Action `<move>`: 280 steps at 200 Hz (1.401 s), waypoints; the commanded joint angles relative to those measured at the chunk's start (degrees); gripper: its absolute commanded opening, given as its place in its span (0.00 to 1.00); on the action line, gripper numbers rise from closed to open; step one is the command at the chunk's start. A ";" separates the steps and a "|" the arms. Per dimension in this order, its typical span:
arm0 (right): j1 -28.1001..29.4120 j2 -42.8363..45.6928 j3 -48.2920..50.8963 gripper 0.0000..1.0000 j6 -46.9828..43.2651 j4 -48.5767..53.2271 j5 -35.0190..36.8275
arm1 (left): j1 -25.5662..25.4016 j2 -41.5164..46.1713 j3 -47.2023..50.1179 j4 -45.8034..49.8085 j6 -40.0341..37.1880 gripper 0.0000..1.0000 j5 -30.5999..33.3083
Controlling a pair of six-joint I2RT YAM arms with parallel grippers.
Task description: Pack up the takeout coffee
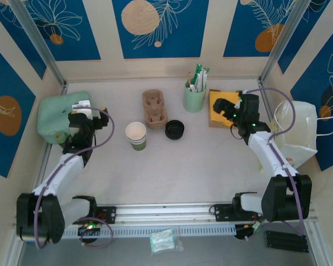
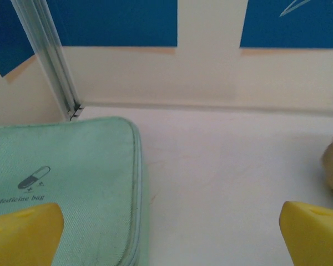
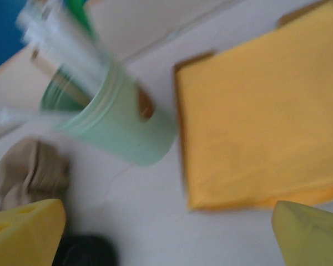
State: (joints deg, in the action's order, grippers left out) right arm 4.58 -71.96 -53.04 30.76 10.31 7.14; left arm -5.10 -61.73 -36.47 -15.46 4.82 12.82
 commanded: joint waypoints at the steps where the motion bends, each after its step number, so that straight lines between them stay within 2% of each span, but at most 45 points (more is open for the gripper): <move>1: 8.95 -0.08 -5.80 0.91 -0.04 11.34 -6.65 | -0.43 4.90 -4.40 18.43 6.37 1.00 -4.14; 20: 18.53 -4.47 -13.88 0.85 -1.01 20.62 -4.19 | -0.43 9.53 -6.22 26.97 10.82 0.99 -7.69; 43: 29.15 -12.14 -25.85 0.84 -1.48 32.28 2.09 | -0.52 13.94 -7.36 35.54 16.00 0.99 -14.77; 60: 34.57 -17.74 -34.50 0.82 -2.11 38.14 2.45 | -0.70 15.18 -9.05 42.00 18.97 0.99 -17.70; 80: 38.09 -24.38 -43.86 0.80 -1.91 43.49 0.43 | -0.70 15.80 -10.62 48.36 20.74 0.99 -19.41; 121: 40.80 -37.60 -59.58 0.64 -2.55 51.53 -4.47 | -0.70 16.67 -11.94 54.42 20.40 0.99 -19.56; 177: 42.79 -50.61 -74.83 0.48 -3.11 57.99 -2.18 | -0.70 15.19 -12.57 55.19 20.02 1.00 -23.81; 224: 43.00 -56.45 -81.35 0.46 -2.27 60.62 -0.67 | -0.70 15.22 -12.57 54.76 19.96 0.99 -25.12; 280: 42.31 -57.85 -81.96 0.40 -1.31 60.67 1.32 | -0.70 15.33 -12.30 54.22 20.32 0.99 -25.83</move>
State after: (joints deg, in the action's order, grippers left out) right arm 47.24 -128.70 -133.16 28.53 69.17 7.57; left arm -5.41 -46.68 -47.22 38.61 24.21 -11.62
